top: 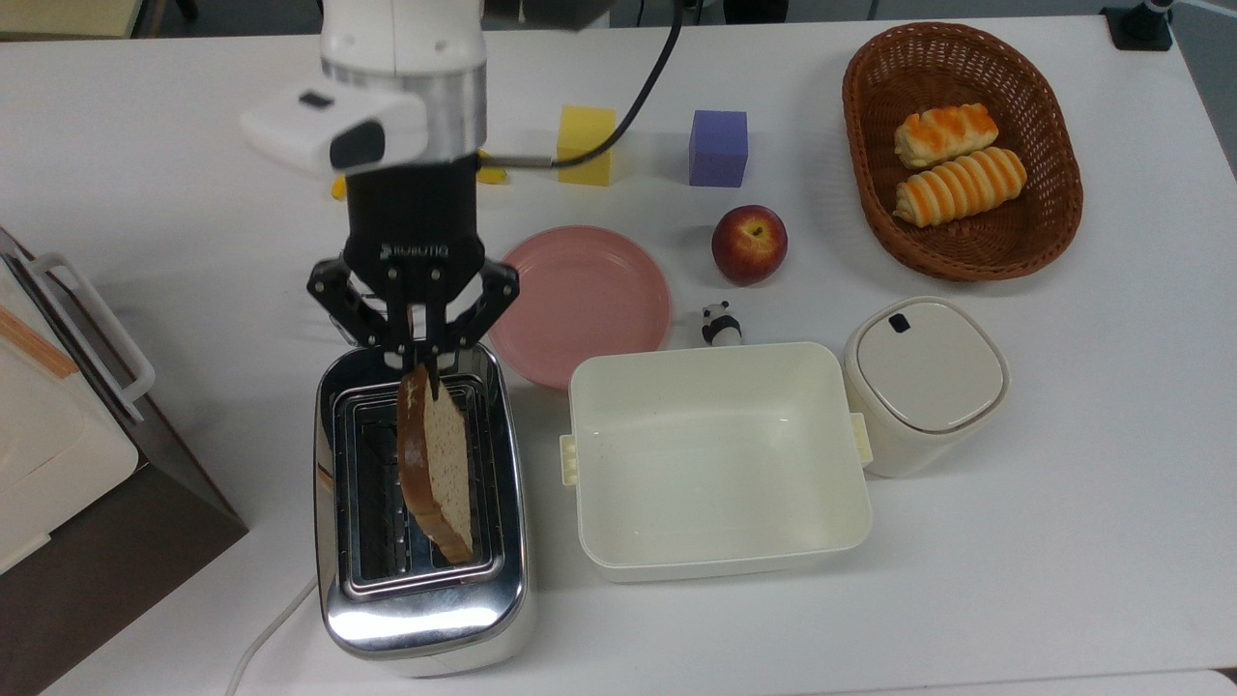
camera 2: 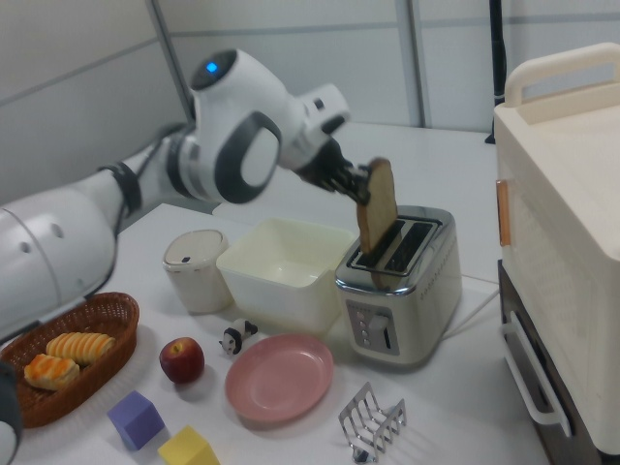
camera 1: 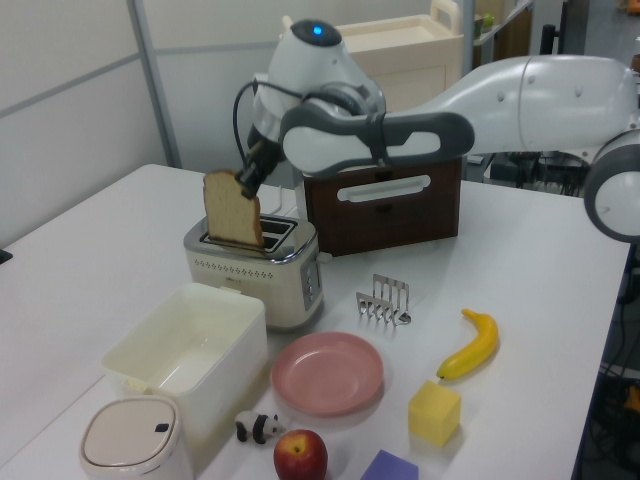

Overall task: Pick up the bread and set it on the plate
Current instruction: 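Lift the bread slice straight up out of the toaster slot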

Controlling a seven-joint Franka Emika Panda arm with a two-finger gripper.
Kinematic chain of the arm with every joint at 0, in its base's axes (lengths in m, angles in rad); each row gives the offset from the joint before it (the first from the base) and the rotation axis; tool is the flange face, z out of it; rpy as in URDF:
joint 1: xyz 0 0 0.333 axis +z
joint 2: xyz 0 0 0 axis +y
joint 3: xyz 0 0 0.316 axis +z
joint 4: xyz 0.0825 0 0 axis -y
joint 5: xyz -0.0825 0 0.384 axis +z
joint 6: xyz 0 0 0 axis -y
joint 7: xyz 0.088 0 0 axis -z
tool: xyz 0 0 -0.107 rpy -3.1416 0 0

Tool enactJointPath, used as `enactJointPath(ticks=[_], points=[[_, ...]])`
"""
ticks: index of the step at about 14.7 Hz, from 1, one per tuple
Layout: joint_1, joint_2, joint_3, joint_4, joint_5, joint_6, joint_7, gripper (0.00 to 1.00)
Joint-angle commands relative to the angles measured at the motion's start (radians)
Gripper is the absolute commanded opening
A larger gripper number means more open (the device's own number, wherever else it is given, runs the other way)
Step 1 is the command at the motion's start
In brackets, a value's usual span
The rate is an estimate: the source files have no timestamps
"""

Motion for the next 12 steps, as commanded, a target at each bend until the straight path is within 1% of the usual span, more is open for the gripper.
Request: enactJointPath(ticks=[1, 4, 6, 8, 11, 12], points=[[-0.007, -0.11, 0.041, -0.05, -0.002, -0.053, 0.005, 0.0], [-0.007, -0.163, 0.044, -0.05, 0.025, -0.084, 0.001, 0.0], [-0.01, -0.196, 0.044, -0.062, 0.038, -0.135, -0.005, 0.0], [-0.01, -0.204, 0.044, -0.065, 0.051, -0.173, -0.005, 0.0], [-0.01, -0.242, 0.046, -0.079, 0.068, -0.28, -0.005, 0.0], [-0.011, -0.276, 0.043, -0.102, 0.106, -0.341, -0.02, 0.0]])
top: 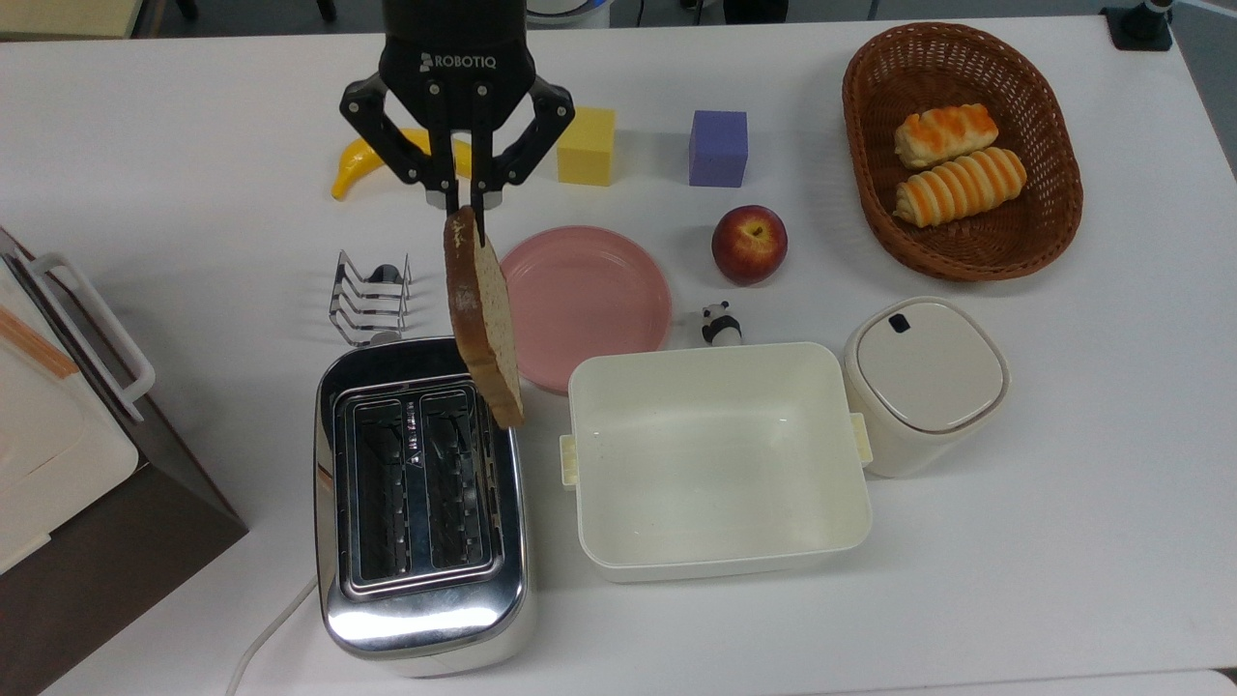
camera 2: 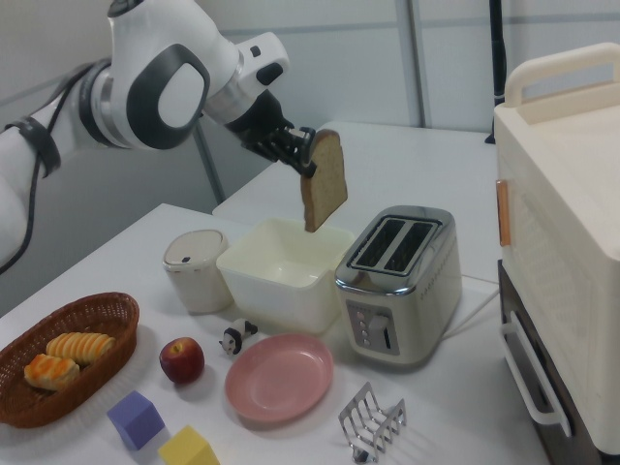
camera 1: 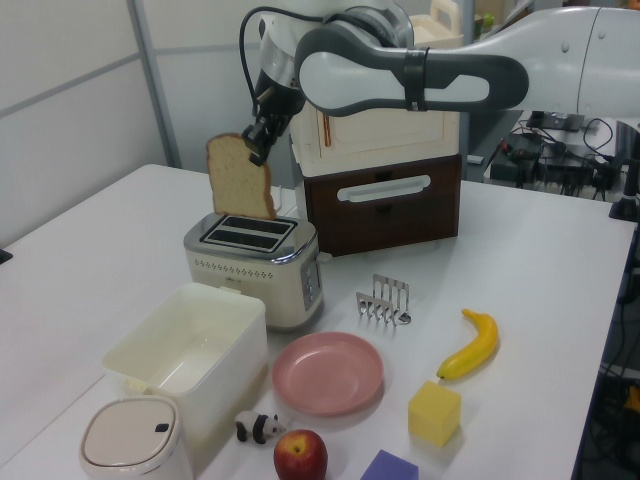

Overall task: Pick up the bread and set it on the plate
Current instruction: 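Lift the bread slice straight up out of the toaster slot, then carry the held bread slice over the pink plate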

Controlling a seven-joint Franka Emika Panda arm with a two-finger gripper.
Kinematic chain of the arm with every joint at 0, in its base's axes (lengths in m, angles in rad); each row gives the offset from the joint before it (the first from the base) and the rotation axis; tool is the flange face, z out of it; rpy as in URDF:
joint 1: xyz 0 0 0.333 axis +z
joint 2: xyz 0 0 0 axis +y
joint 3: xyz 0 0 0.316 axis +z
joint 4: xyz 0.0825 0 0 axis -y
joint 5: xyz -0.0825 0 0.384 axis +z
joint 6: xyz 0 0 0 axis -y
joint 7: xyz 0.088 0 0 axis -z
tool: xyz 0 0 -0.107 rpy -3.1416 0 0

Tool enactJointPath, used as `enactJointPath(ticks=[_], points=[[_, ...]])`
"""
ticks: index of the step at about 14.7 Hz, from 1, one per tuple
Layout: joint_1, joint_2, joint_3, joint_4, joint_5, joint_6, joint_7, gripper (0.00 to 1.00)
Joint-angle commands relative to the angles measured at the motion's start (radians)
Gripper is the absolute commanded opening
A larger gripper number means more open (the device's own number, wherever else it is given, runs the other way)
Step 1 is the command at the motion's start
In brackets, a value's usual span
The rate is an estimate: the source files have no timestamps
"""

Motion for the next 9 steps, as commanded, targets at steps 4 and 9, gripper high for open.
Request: enactJointPath(ticks=[4, 9], points=[[-0.034, -0.2, -0.013, -0.105, 0.198, -0.245, -0.118, 0.0], [-0.041, -0.226, -0.037, -0.126, 0.2, -0.406, -0.156, 0.0]])
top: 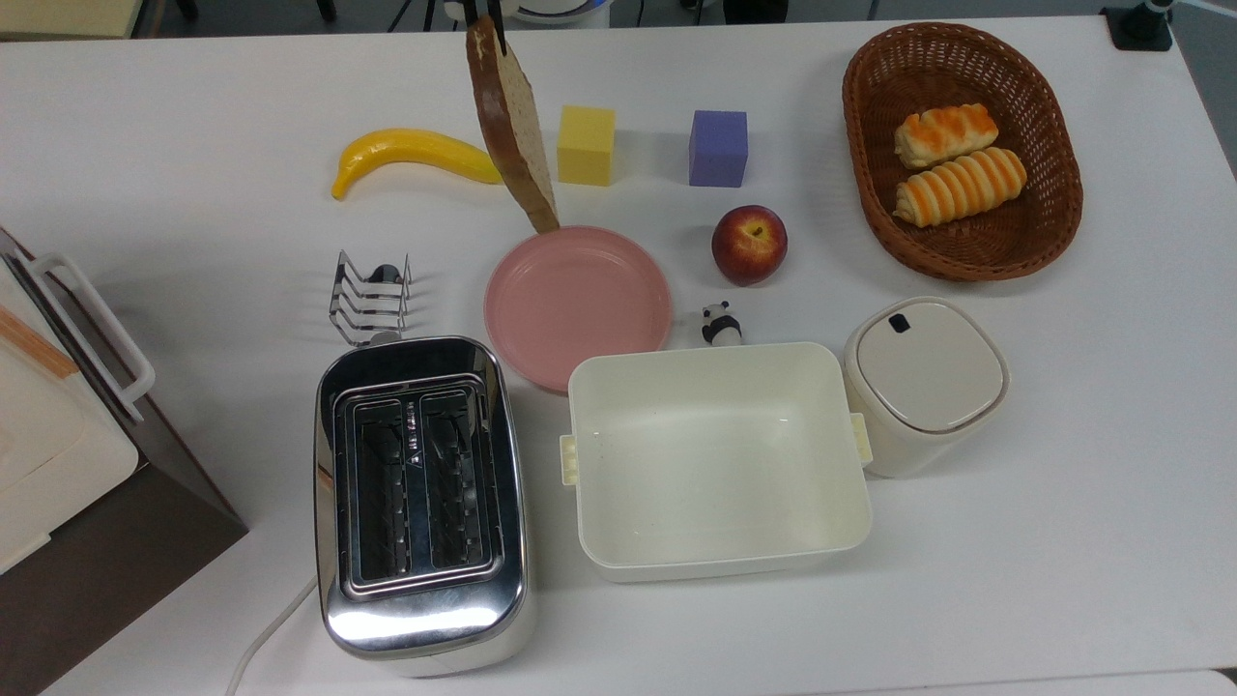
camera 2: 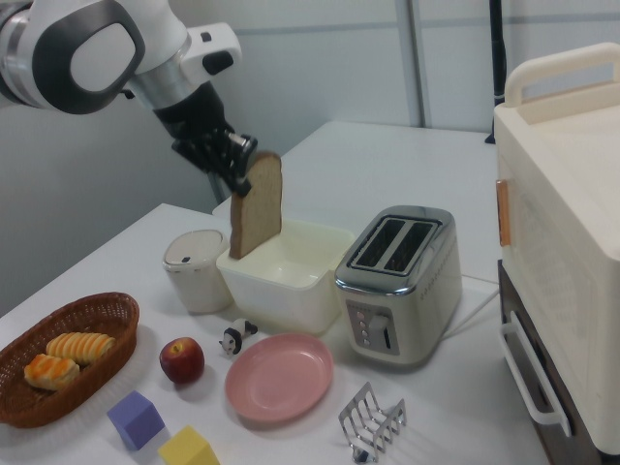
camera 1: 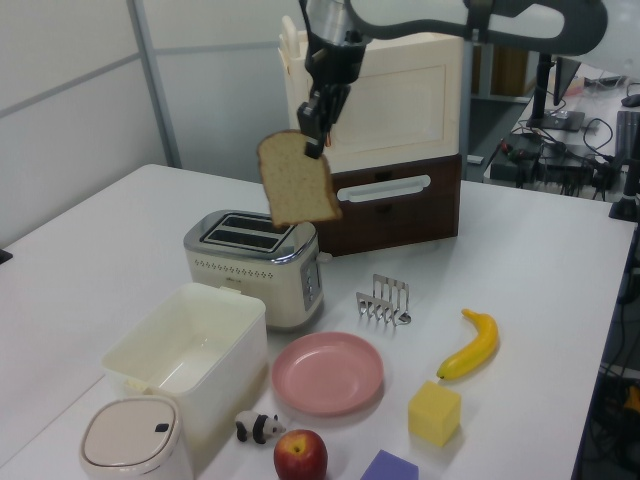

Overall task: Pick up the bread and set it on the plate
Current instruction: 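Carry the held bread slice over the pink plate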

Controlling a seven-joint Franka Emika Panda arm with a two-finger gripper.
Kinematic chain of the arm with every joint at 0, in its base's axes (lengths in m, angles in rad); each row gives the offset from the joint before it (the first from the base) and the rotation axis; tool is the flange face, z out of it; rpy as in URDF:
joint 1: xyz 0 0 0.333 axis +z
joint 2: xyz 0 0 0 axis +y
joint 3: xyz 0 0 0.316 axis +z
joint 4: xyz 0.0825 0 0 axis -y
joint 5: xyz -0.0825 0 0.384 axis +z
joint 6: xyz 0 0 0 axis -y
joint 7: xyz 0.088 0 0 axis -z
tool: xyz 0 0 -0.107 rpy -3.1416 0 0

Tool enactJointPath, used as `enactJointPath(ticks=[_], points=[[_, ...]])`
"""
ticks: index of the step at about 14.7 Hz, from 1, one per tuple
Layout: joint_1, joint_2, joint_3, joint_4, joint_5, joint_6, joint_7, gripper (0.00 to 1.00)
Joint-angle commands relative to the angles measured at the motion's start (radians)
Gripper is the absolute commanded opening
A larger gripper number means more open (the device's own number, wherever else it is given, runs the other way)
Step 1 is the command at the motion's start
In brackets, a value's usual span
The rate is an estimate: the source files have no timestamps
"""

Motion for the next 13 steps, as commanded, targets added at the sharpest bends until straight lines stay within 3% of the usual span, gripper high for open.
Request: enactJointPath(ticks=[1, 13], points=[[0.004, -0.027, -0.024, -0.078, 0.028, -0.043, -0.054, 0.0], [0.024, 0.042, -0.012, -0.176, 0.015, -0.033, -0.067, 0.0]])
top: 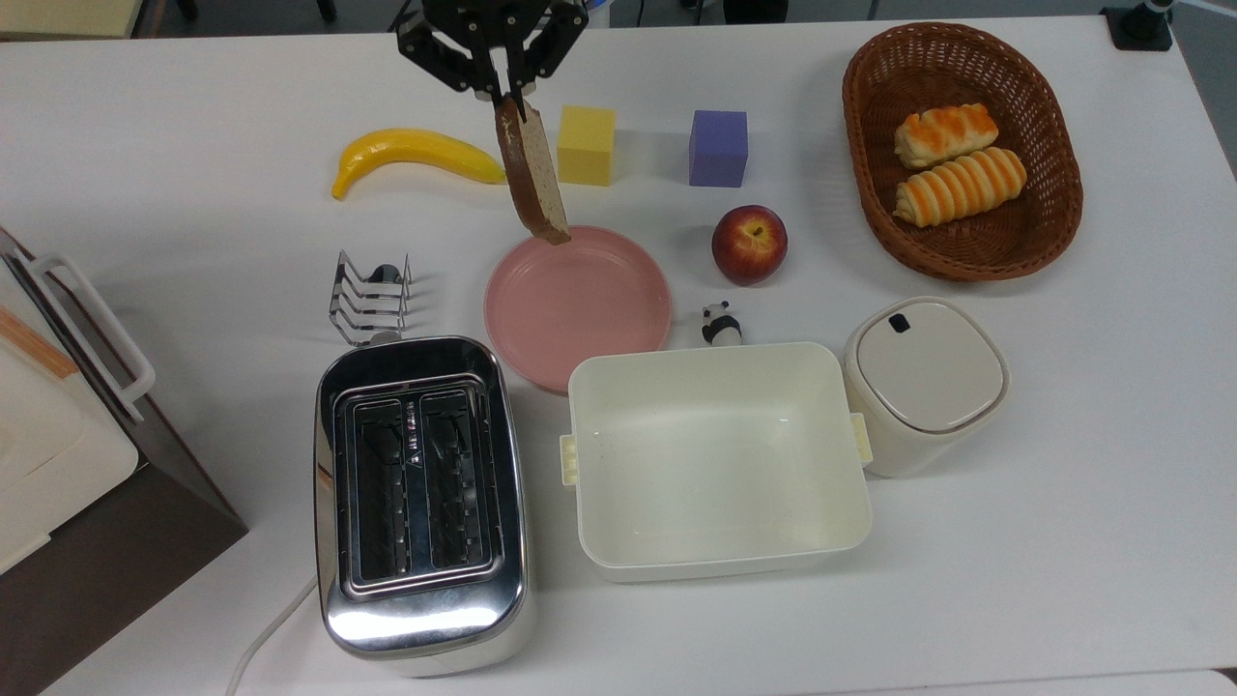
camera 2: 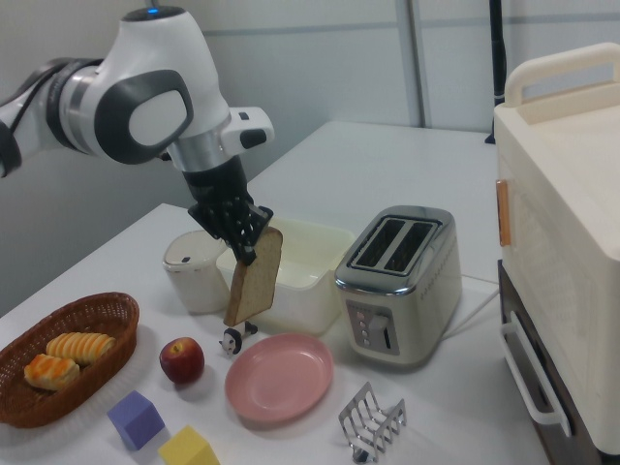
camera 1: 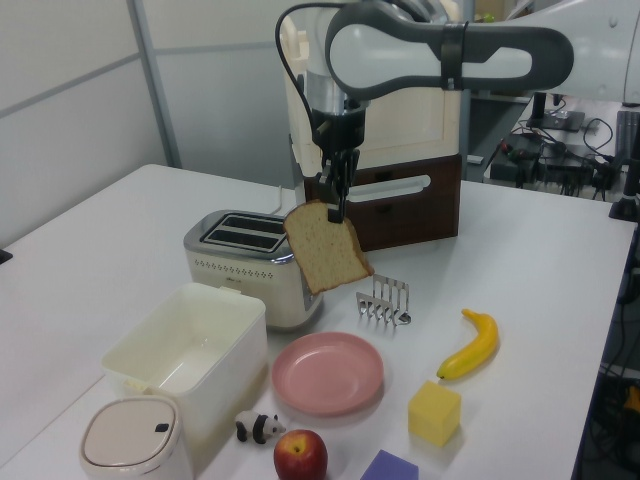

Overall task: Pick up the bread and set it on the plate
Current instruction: 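Carry the held bread slice over the pink plate, then lower the bread onto the pink plate and open the gripper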

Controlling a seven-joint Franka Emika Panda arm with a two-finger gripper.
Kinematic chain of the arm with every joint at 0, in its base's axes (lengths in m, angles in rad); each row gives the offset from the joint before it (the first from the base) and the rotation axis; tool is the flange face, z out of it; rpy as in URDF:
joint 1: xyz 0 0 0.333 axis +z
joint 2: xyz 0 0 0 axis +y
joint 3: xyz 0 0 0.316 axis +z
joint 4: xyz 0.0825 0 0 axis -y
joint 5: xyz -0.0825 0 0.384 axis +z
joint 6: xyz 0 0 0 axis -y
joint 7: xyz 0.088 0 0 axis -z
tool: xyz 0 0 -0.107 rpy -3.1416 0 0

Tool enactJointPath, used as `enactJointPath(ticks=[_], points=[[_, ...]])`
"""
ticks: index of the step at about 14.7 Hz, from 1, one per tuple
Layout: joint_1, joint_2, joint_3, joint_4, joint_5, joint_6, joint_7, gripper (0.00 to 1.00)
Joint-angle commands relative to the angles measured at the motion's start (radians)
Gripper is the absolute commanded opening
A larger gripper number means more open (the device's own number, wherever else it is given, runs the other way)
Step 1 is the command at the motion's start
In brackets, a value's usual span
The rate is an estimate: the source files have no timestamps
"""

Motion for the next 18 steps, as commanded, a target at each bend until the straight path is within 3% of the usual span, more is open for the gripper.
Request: enactJointPath(ticks=[1, 5, 15, 18], points=[[0.015, 0.005, -0.005, -0.058, 0.007, 0.01, -0.02, 0.0], [0.032, 0.019, 0.007, -0.129, -0.047, 0.076, -0.008, 0.0], [0.048, 0.103, 0.013, -0.136, -0.134, 0.136, 0.038, 0.0], [0.046, 0.1, 0.042, -0.149, -0.144, 0.134, 0.044, 0.0]])
